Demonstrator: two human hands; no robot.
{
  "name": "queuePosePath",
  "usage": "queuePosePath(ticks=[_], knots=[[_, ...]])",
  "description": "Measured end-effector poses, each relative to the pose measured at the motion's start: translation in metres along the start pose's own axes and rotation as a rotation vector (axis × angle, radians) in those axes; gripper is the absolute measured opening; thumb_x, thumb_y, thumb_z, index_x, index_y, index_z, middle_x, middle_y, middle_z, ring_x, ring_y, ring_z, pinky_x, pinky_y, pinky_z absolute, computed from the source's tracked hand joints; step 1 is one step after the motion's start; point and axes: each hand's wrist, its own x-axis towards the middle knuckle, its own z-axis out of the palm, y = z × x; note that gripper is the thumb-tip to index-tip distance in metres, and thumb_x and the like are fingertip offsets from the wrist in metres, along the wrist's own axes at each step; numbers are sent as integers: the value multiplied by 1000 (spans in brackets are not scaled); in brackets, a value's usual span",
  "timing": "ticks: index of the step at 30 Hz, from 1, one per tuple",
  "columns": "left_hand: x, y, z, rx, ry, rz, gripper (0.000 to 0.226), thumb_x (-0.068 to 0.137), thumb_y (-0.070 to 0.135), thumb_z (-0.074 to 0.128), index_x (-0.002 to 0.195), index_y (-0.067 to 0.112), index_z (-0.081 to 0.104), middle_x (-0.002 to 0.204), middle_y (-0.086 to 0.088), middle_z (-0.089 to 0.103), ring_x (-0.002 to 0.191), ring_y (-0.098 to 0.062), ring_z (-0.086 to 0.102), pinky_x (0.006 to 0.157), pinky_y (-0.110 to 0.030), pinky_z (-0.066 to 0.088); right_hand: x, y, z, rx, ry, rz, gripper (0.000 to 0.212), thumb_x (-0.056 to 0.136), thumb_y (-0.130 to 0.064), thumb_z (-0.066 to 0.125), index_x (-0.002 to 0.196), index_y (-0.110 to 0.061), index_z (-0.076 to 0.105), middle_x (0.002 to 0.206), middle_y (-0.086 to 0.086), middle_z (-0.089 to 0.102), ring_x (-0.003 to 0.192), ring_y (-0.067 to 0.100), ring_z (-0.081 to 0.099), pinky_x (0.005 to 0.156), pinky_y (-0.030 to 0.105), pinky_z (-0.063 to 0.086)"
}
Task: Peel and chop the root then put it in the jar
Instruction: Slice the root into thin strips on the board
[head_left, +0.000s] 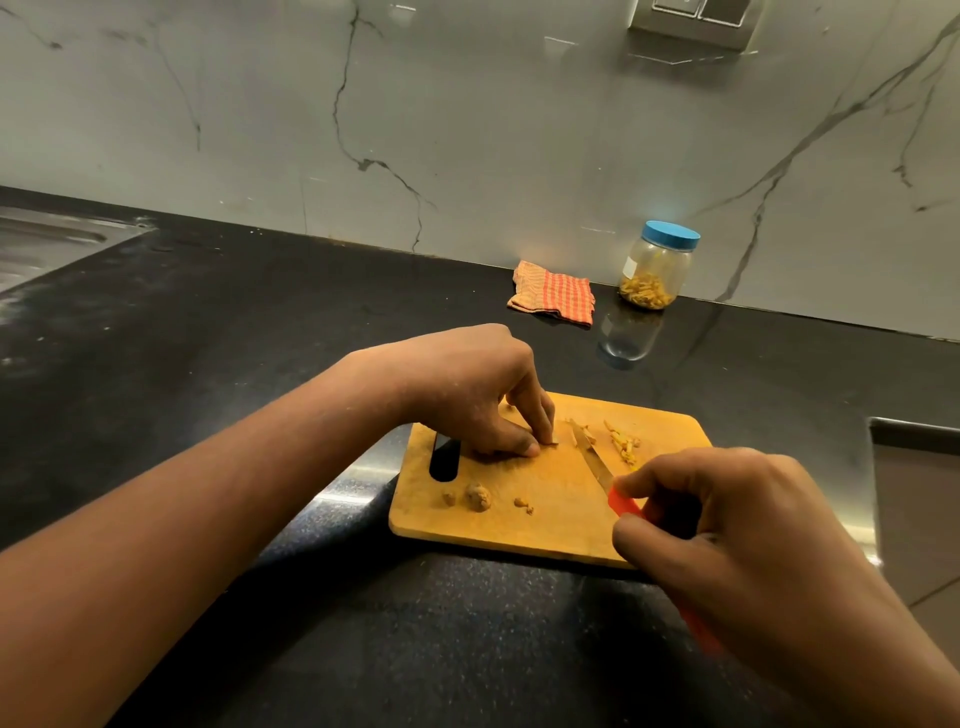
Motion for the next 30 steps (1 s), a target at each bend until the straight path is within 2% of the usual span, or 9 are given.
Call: queuePosePath(ticks=[4, 9, 13, 22, 25, 28, 30], knots=[[0, 0, 0, -4, 4, -3, 29, 90, 35, 66, 118, 30, 70, 127, 20, 63, 103, -2, 54, 80, -12, 39, 4, -2, 6, 20, -5, -8, 23, 74, -33, 70, 96, -25, 74, 69, -16, 62, 86, -12, 54, 59, 3, 42], [-1, 1, -1, -10, 9, -5, 28, 89, 36, 67, 117, 30, 71, 123, 19, 66, 105, -5, 58, 90, -22, 48, 6, -3, 10, -1, -2, -13, 26, 73, -36, 69, 96, -26, 73, 69, -16, 63, 83, -9, 56, 58, 5, 44], [-1, 0, -1, 1, 28, 1, 27, 89, 38, 67, 115, 33, 71, 116, 16, 69, 102, -8, 61, 88, -27, 51, 7, -3, 11, 3, -3, -14, 27, 74, -36, 68, 97, -26, 73, 71, -15, 63, 84, -9, 56, 61, 6, 46], [1, -2, 0, -17, 29, -4, 27, 89, 37, 66, 115, 31, 71, 116, 19, 69, 101, -6, 60, 80, -13, 42, 9, -4, 12, 3, 9, -29, 24, 78, -30, 69, 100, -23, 73, 67, -17, 57, 82, -14, 52, 58, 1, 39], [2, -2, 0, -19, 35, -9, 27, 89, 37, 66, 115, 30, 72, 115, 19, 69, 99, -6, 60, 73, -11, 38, 12, -7, 12, -22, -15, -12, 24, 80, -32, 68, 103, -24, 72, 70, -17, 56, 71, 1, 57, 61, 3, 41], [2, -2, 0, -11, 41, -3, 27, 89, 37, 66, 114, 30, 72, 115, 19, 69, 99, -5, 59, 74, -11, 39, 16, -9, 15, -44, -28, -11, 26, 83, -33, 66, 107, -25, 70, 72, -18, 52, 65, 1, 53, 57, 5, 40], [1, -2, 0, -2, 34, -2, 26, 89, 37, 66, 114, 30, 73, 116, 20, 68, 102, -6, 59, 80, -15, 44, 17, -9, 16, -52, -29, -15, 27, 84, -34, 65, 109, -25, 69, 73, -18, 51, 66, 1, 52, 56, 6, 40]])
